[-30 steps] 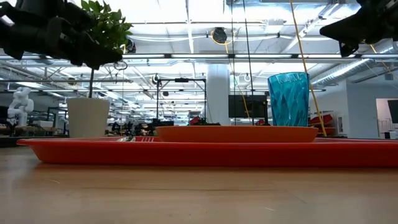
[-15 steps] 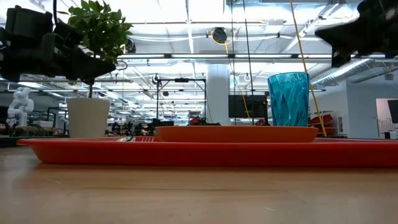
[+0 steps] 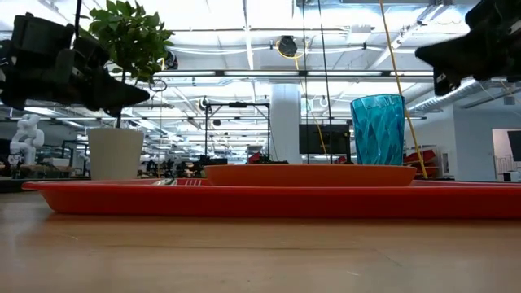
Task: Pick and place plate/cup/fork/spoon on tray
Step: Return to Home Position
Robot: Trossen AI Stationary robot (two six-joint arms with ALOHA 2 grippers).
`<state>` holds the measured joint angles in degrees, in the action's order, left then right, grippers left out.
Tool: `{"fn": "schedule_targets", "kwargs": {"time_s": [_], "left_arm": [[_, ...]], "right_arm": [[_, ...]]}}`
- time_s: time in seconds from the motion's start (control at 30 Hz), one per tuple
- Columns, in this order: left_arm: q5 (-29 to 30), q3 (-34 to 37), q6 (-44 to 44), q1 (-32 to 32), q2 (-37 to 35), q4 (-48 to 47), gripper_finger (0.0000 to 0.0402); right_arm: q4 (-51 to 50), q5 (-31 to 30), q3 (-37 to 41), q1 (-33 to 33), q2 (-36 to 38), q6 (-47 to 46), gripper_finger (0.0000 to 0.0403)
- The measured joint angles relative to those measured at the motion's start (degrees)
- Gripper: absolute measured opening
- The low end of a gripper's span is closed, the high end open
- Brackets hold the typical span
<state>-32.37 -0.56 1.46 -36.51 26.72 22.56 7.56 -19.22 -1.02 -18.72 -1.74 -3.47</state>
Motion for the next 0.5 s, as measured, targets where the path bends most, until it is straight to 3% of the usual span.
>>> {"fn": "schedule_targets", "kwargs": {"time_s": [0.23,0.5], "left_arm": [[1.37,0.00,0.15,0.00,0.00,-3.16,0.0047],[2.23,0.00,1.29,0.00,0.00,-4.70,0.0047]], "right_arm": [[-2.80,-0.17,0.07,0.00,-0.02,-4.04,0.0000],[-3.28,-0.42,0.11,0.00,-0.02,-1.81,0.0000]]}}
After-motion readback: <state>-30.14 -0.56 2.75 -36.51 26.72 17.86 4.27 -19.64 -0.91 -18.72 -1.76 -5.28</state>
